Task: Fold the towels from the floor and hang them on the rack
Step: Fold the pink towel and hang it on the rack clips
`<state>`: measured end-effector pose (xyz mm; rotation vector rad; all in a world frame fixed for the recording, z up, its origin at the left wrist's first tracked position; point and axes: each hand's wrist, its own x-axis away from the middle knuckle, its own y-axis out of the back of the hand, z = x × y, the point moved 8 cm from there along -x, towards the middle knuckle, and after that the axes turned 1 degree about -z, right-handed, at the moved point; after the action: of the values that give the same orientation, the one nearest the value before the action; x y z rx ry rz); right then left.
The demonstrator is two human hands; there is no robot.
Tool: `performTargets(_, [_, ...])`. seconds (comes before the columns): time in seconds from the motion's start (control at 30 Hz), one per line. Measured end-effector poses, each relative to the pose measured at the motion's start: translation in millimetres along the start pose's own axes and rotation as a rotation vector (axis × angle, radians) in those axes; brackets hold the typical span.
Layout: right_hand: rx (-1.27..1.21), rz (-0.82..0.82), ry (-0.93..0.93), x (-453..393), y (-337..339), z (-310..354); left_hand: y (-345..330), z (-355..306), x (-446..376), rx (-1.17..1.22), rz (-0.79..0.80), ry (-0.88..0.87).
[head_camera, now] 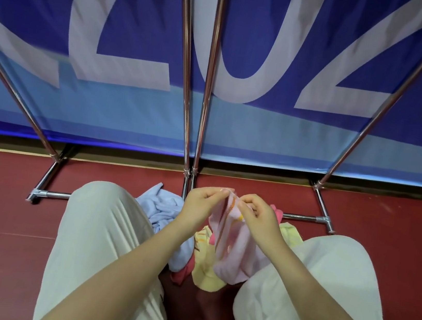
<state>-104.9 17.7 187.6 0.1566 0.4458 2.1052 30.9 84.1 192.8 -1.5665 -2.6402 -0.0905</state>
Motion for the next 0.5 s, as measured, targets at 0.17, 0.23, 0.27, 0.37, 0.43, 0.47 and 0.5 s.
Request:
performTargets(0.17, [0.154, 0.037, 0.013, 9, 15, -8, 6, -5, -2, -0.14, 0.004, -0.052])
performTargets(0.23, [0.202, 0.053, 0.021, 13, 19, -9, 14, -12, -1, -0.115, -0.081, -0.072])
performTargets(0.27, [0.216, 0.056, 0.017, 14, 21, -11, 19, -16, 0, -0.079, -0.126, -0.075])
performTargets(0.37, [0.231, 0.054, -0.013, 17, 27, -17, 42, -23, -2, 0.012, -0.271, -0.059])
performTargets(0.43, [0.213, 0.042, -0.034, 18, 30, -23, 56, -27, -1, 0.084, -0.348, -0.037])
performTargets(0.47, [0.204, 0.036, -0.045, 17, 31, -26, 63, -27, -1, 0.113, -0.385, -0.024])
performTargets(0.5, [0.202, 0.034, -0.054, 17, 31, -28, 69, -28, 0, 0.148, -0.427, -0.009])
